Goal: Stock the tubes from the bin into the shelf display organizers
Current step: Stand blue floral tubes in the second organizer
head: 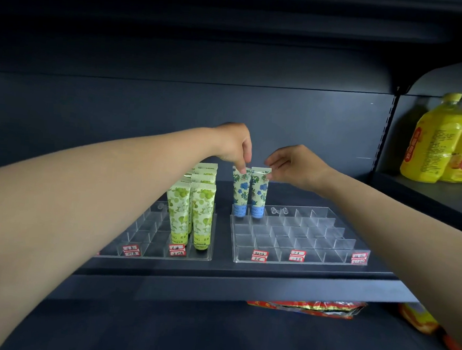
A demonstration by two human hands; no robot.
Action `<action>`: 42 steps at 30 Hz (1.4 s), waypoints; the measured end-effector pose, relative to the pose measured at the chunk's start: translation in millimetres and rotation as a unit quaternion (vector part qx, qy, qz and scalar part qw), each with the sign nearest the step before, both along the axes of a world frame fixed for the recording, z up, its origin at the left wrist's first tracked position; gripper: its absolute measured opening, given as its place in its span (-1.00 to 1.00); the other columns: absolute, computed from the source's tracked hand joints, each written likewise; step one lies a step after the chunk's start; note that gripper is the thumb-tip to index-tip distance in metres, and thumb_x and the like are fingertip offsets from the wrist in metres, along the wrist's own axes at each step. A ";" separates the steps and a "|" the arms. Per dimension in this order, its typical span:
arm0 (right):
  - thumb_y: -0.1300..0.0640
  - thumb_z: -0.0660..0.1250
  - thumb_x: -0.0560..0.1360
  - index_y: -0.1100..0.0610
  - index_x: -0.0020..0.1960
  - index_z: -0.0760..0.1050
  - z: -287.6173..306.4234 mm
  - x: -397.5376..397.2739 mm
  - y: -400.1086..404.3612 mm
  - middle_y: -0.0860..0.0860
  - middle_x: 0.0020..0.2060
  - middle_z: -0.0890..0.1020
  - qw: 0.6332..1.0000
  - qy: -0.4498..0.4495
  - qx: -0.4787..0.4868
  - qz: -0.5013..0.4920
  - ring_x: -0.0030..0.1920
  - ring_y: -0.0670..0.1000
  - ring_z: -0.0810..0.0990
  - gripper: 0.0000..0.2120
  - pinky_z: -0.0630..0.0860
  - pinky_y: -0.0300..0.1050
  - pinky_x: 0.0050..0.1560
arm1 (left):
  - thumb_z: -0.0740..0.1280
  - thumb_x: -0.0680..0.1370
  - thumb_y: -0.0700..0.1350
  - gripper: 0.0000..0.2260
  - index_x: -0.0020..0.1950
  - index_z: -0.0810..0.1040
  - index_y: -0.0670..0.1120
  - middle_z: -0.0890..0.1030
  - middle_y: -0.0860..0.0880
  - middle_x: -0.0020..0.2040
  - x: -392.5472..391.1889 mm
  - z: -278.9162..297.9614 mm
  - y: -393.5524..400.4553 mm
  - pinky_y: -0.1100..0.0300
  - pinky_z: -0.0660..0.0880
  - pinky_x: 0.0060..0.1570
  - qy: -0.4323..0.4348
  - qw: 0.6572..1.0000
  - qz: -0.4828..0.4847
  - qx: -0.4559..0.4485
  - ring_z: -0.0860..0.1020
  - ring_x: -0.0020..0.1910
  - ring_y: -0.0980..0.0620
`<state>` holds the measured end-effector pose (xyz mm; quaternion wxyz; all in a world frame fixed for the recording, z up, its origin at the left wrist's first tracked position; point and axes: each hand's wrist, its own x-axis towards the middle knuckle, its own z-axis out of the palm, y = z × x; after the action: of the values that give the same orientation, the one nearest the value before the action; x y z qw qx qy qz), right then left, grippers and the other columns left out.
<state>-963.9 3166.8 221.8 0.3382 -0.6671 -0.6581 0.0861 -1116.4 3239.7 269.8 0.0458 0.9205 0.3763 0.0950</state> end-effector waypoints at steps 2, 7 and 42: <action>0.20 0.47 0.40 0.19 0.15 0.55 7.1 -3.4 -7.4 0.07 0.02 0.59 0.999 -0.034 0.006 -0.007 -0.01 -0.05 0.53 -0.66 0.45 -0.21 0.10 | 0.52 0.36 -0.13 -0.75 0.01 0.63 -0.09 0.51 0.13 -0.24 -5.6 5.9 -7.4 0.38 0.35 -0.30 -0.008 1.000 -0.002 0.008 0.48 -0.14 0.10; 0.13 0.46 0.41 0.13 0.25 0.48 25.9 -16.8 -33.4 0.07 0.17 0.52 0.988 -0.149 0.034 -0.029 0.10 0.02 0.51 -0.56 0.36 -0.23 0.04 | 0.51 0.38 -0.07 -0.61 0.17 0.53 -0.06 0.52 -0.02 0.15 -29.7 18.5 -29.4 0.13 0.45 0.05 -0.013 0.997 0.004 0.078 0.46 0.12 -0.01; 0.04 0.44 0.42 0.07 0.33 0.38 -387.5 -150.7 -203.8 0.01 0.29 0.42 0.955 0.012 -0.296 -0.013 0.30 0.00 0.36 -0.48 0.29 -0.19 0.27 | 0.42 0.46 -0.04 -0.54 0.32 0.41 -0.04 0.43 0.04 0.29 -178.8 -442.2 -189.0 0.21 0.34 0.21 0.057 0.959 0.002 -0.277 0.41 0.26 0.05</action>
<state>-1114.6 2963.1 -165.7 0.1349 -0.7450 -0.5899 0.2808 -1295.2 3050.7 -172.4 0.2768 0.8752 0.3914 -0.0656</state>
